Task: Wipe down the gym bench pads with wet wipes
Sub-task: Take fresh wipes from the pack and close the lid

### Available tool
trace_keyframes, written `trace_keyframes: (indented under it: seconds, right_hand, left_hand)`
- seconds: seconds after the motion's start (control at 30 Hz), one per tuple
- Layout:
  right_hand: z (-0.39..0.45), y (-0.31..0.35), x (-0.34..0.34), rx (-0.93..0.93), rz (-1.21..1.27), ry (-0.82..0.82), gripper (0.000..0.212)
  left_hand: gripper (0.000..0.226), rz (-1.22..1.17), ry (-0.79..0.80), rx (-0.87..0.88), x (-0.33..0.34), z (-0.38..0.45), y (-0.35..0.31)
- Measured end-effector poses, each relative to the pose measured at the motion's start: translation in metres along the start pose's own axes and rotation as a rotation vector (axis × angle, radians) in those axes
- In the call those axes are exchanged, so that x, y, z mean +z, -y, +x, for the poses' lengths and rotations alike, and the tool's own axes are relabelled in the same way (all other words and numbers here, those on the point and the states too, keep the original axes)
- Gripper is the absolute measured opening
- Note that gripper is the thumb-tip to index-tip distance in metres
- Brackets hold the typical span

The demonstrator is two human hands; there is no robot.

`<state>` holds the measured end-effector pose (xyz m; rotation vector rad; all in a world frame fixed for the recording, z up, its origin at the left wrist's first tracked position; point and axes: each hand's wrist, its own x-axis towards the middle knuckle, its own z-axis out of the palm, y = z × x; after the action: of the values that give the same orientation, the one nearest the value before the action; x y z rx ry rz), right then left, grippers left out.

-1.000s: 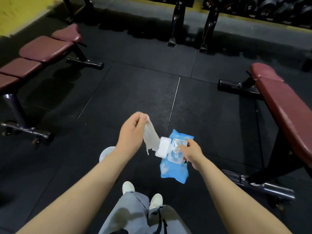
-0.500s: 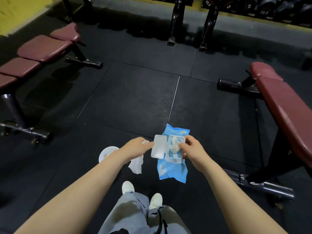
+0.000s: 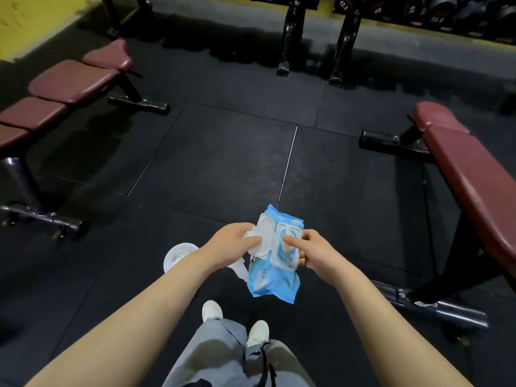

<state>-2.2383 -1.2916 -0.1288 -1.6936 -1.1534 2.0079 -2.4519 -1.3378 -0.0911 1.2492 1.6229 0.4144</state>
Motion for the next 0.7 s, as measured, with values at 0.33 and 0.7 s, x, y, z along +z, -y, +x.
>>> trace_keyframes:
  seconds: [0.33,0.7]
  right_hand:
    - [0.008,0.009,0.015,-0.001,-0.442,-0.387,0.006]
    - [-0.01,-0.005,-0.005,-0.082,0.179,0.175,0.056]
  left_hand:
    - [0.019,0.009,-0.003,0.068,0.005,-0.007,-0.009]
    - [0.016,-0.076,-0.079,-0.011,-0.014,-0.004,0.0]
